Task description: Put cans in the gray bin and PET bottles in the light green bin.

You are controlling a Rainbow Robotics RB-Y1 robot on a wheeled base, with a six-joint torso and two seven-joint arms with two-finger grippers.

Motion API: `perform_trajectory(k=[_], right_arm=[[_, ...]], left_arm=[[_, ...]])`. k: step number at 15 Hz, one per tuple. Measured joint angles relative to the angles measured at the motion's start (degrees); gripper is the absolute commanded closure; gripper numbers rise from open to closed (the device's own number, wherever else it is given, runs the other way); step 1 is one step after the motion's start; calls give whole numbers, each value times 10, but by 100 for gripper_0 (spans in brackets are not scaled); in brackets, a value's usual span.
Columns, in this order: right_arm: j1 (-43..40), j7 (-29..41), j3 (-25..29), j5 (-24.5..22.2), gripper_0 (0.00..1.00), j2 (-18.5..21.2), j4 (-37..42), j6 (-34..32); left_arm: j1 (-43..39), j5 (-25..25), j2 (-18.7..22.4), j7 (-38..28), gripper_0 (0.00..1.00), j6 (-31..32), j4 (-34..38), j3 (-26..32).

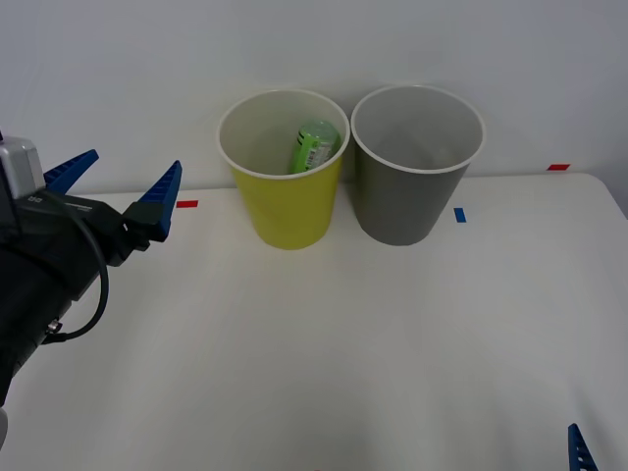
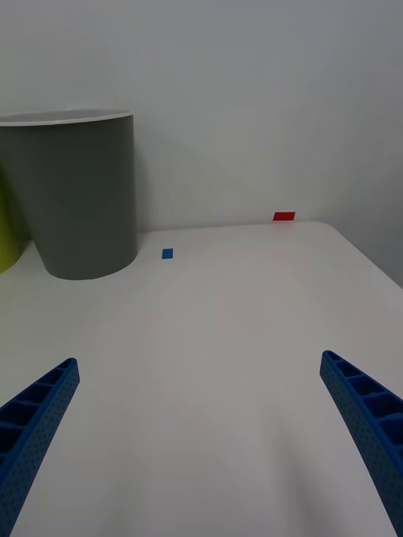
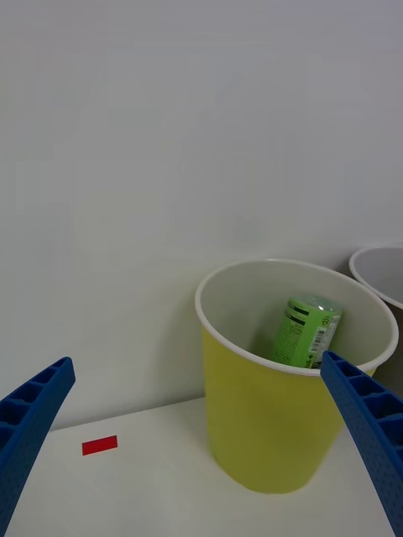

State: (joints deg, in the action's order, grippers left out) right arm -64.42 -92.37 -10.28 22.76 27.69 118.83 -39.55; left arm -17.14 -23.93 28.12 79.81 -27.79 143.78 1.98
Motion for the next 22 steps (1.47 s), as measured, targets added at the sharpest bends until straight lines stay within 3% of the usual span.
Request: perform_trajectory(k=[7, 12, 22], right_arm=[[0, 0, 0, 0, 0, 0, 0, 0], [0, 0, 0, 0, 0, 0, 0, 0], [0, 0, 0, 0, 0, 0, 0, 0]], left_arm=[[-172, 6, 10, 11, 0, 217, -31, -20], [-252, 49, 13, 11, 0, 388, -108, -61], [-428, 101, 9, -4, 0, 482, -129, -81]])
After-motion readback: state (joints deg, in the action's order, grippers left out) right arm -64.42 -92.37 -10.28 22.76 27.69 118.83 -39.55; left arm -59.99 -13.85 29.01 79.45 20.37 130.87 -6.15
